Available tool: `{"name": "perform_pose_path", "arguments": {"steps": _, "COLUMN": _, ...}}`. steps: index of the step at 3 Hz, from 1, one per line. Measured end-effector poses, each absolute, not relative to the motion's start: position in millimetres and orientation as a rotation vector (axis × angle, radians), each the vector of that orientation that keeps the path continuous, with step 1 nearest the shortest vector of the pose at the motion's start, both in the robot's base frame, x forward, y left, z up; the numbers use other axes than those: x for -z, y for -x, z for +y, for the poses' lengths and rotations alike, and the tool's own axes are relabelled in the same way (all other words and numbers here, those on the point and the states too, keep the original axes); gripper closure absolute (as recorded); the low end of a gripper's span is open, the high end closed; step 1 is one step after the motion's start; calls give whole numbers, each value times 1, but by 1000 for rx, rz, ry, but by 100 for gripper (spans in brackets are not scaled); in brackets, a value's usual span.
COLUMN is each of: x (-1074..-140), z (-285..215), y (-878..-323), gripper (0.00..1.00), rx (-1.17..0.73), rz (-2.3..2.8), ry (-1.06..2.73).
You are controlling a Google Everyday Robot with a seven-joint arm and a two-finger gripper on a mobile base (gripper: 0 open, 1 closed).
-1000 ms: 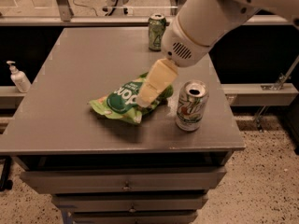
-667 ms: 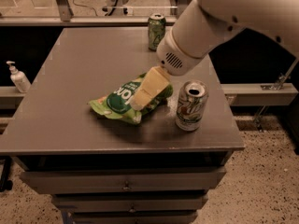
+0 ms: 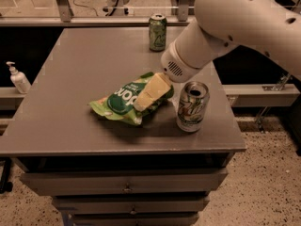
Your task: Pick green rice chip bag
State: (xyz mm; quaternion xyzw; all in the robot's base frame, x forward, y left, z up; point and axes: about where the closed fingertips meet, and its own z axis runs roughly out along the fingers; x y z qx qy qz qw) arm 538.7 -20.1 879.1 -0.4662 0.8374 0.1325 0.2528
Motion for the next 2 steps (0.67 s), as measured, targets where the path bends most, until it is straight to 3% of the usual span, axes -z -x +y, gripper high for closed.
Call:
{"name": "perform_pose_path", "arguments": {"steps": 1, "x": -865, "z": -15, "y": -542, "gripper": 0, "rx": -425, "rz": 2302, "ry": 1231}}
{"name": "perform_pose_path", "arguments": {"steps": 2, "x": -850, "z": -10, "y": -539, "gripper": 16, "rx": -478, "rz": 2332, "ry": 1212}}
